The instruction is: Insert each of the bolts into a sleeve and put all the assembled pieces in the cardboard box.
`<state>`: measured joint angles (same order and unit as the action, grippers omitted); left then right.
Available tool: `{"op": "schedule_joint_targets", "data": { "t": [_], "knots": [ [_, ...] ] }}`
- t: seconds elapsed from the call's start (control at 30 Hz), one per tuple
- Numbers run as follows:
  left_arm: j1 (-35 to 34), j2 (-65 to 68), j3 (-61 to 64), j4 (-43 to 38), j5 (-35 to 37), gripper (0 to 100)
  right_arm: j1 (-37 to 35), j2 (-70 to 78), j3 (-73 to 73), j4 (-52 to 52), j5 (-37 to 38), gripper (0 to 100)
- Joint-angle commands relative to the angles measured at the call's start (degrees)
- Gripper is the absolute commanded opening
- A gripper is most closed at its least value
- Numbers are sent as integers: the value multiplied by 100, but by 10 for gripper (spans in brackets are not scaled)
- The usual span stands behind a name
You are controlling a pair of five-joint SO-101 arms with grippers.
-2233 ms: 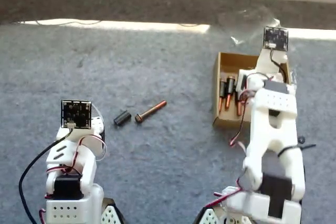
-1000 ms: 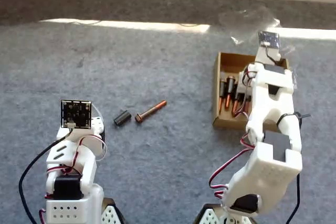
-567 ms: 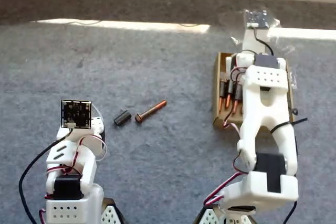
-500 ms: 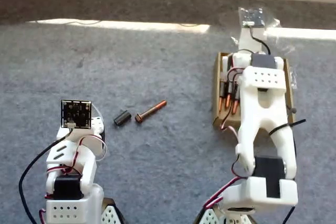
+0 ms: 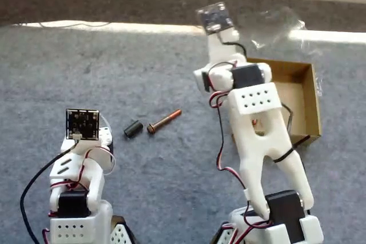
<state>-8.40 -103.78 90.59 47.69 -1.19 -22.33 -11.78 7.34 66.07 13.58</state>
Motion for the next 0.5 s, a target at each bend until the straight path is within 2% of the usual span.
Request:
{"op": "schedule_joint_targets", "data": {
  "t": [0.0, 0.33, 0.47],
  "knots": [
    [-374, -66, -101, -35, -18, 5, -435, -242, -268, 242, 185, 88],
    [-1103, -66, -48, -9, -18, 5, -1437, -233, -259, 435, -1134, 88],
    [-1314, -66, -48, 0, -9, 5, -1719, -233, 48, 136, -2277, 88]
  ]
}}
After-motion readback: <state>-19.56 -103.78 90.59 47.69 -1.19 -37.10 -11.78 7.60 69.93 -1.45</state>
